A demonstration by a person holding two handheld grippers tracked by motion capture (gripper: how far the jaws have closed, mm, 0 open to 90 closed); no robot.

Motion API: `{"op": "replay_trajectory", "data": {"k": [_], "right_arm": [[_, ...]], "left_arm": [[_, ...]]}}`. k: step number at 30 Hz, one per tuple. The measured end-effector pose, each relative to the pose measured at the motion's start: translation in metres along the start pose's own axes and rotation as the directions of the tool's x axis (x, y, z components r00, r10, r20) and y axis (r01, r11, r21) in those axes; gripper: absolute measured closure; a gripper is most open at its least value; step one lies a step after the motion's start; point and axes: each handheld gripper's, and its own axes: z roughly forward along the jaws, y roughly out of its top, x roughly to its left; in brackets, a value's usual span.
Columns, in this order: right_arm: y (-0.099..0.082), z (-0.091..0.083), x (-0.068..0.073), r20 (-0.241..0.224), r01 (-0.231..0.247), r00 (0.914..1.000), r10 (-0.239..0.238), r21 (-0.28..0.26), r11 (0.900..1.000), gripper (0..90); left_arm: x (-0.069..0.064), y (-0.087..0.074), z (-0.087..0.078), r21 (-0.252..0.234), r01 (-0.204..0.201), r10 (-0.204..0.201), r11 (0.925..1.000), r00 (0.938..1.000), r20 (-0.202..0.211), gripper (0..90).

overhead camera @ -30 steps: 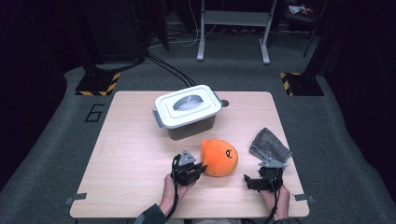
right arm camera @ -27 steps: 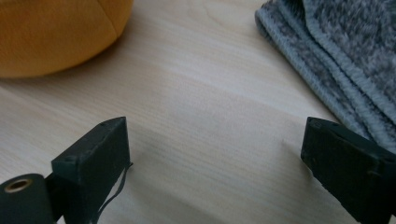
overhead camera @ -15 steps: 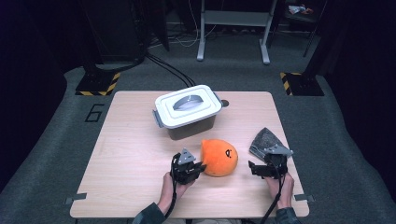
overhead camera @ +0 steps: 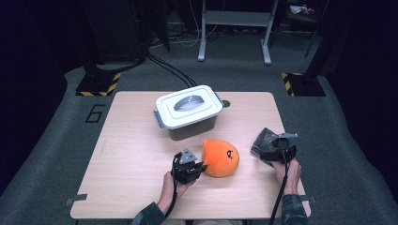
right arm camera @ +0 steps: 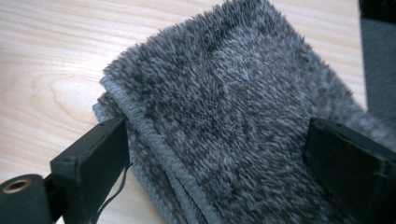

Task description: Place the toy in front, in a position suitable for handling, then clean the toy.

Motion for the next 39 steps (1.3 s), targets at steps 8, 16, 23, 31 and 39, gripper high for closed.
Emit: {"op": "replay_trajectory", "data": {"k": [8, 16, 23, 31, 39], "right_arm": [[0.001, 0.016, -0.007, -0.022, -0.029, 0.9993, 0.030, 0.068, 0.9973, 12.1], [-0.002, 0.014, -0.010, 0.015, -0.071, 0.9974, 0.071, 0.057, 0.9958, 32.0], [-0.007, 0.011, -0.011, 0.024, -0.067, 0.9975, 0.066, 0.011, 0.9977, 57.8], [-0.011, 0.007, -0.013, 0.008, -0.058, 0.9983, 0.058, -0.027, 0.9980, 75.9], [-0.016, -0.016, -0.013, -0.053, -0.056, 0.9973, 0.051, -0.094, 0.9940, 76.5]], "left_arm": [[0.001, 0.001, 0.001, 0.000, 0.001, -0.001, 1.0000, 1.0000, -0.003, 80.9], [0.002, 0.002, 0.001, 0.001, -0.005, 0.005, 1.0000, 1.0000, 0.001, 80.9], [0.001, 0.006, 0.001, -0.001, -0.012, 0.012, 0.9999, 0.9999, 0.002, 80.9], [-0.002, 0.011, 0.002, -0.002, -0.024, 0.024, 0.9997, 0.9997, -0.005, 80.9], [-0.004, 0.014, 0.003, -0.009, -0.028, 0.028, 0.9996, 0.9996, -0.001, 80.9]]}}
